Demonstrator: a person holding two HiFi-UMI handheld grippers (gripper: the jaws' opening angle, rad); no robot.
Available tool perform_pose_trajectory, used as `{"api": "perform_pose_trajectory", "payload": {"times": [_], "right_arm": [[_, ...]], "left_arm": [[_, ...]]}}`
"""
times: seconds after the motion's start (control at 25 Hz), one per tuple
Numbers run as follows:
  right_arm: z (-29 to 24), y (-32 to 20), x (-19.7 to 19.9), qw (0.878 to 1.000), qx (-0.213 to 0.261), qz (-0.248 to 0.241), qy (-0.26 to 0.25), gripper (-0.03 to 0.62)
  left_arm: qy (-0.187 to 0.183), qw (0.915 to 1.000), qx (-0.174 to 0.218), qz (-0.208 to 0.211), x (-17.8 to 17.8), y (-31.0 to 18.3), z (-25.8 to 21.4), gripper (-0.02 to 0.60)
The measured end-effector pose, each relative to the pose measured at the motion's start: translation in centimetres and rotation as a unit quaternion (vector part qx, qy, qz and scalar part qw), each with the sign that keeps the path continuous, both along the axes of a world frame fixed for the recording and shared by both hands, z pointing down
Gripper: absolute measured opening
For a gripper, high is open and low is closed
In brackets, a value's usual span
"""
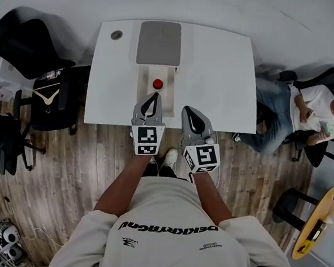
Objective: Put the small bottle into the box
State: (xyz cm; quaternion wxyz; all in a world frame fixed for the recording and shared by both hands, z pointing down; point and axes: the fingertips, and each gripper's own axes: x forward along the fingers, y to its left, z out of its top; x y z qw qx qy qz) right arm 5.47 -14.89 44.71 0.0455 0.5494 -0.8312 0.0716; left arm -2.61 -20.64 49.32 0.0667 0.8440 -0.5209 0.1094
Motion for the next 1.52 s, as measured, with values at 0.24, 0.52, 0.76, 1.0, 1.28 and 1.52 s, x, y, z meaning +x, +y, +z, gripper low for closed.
{"api": "perform_pose_trajectory", "payload": {"times": [0.24,0.52,0.76,1.0,1.28,1.52], "right_arm": [[-0.5,0.9,0.2,1.000,0.001,0.004,-0.010,-0.002],[-1.2,1.4,0.1,1.000,0.005,0.001,-0.021,-0.002],[-2.0,1.8,-0.2,1.000,0.009,0.000,-0.014,-0.002],[-2.9,1.6,0.2,1.000,0.017,0.005,-0.011,-0.002],[-3.5,0.8,0.3,1.000,0.024,0.010,-0.008,-0.002],[-4.1,0.1,0.5,0.999,0.032,0.017,-0.007,-0.002]], "left_arm": [[0.003,0.9999,0.012,0.003,0.1,1.4,-1.4,0.000],[0.001,0.9994,0.028,0.020,0.2,2.8,-3.0,0.000],[0.011,0.9988,0.041,0.025,0.0,4.0,-4.5,0.000],[0.016,0.9980,0.053,0.031,0.4,4.5,-5.9,0.000],[0.023,0.9973,0.063,0.030,0.2,4.5,-7.0,0.000],[0.030,0.9963,0.073,0.033,0.3,4.5,-8.1,0.000]]}}
